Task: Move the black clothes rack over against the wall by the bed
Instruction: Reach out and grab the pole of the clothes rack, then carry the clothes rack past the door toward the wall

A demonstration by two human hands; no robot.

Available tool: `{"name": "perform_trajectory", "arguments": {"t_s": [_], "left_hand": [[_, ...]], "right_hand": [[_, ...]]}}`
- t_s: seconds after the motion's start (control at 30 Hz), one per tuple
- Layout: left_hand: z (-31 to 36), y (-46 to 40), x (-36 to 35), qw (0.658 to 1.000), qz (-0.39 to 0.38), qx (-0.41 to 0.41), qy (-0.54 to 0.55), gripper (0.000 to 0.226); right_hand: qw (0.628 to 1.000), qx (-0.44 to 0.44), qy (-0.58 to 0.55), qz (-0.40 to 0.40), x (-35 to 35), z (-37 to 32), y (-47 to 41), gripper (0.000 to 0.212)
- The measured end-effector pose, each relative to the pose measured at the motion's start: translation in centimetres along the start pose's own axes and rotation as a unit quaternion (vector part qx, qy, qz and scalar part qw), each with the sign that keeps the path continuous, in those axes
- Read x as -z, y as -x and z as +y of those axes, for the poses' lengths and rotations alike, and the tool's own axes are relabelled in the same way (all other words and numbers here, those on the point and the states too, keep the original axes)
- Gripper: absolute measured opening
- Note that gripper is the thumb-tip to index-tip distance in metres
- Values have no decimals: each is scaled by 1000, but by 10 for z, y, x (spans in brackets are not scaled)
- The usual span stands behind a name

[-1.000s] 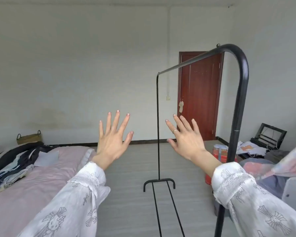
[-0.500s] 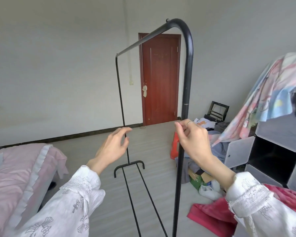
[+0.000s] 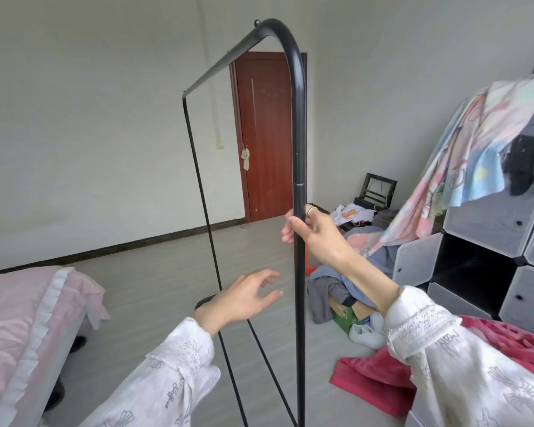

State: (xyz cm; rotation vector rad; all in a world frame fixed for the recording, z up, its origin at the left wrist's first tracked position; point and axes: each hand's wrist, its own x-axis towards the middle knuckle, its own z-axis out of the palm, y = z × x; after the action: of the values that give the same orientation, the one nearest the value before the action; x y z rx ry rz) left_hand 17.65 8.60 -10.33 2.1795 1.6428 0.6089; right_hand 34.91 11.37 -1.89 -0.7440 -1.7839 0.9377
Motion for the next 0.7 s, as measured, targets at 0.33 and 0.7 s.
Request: {"name": "perform_trajectory", "arguments": {"t_s": [0.33, 0.7], "left_hand": [[30, -57, -32, 957, 35, 23, 286, 22], [5, -108, -33, 904, 98, 107, 402, 38]], "right_hand": [[998, -7, -41, -54, -5, 14, -37, 19], [983, -93, -153, -28, -34, 45, -110, 46]]}}
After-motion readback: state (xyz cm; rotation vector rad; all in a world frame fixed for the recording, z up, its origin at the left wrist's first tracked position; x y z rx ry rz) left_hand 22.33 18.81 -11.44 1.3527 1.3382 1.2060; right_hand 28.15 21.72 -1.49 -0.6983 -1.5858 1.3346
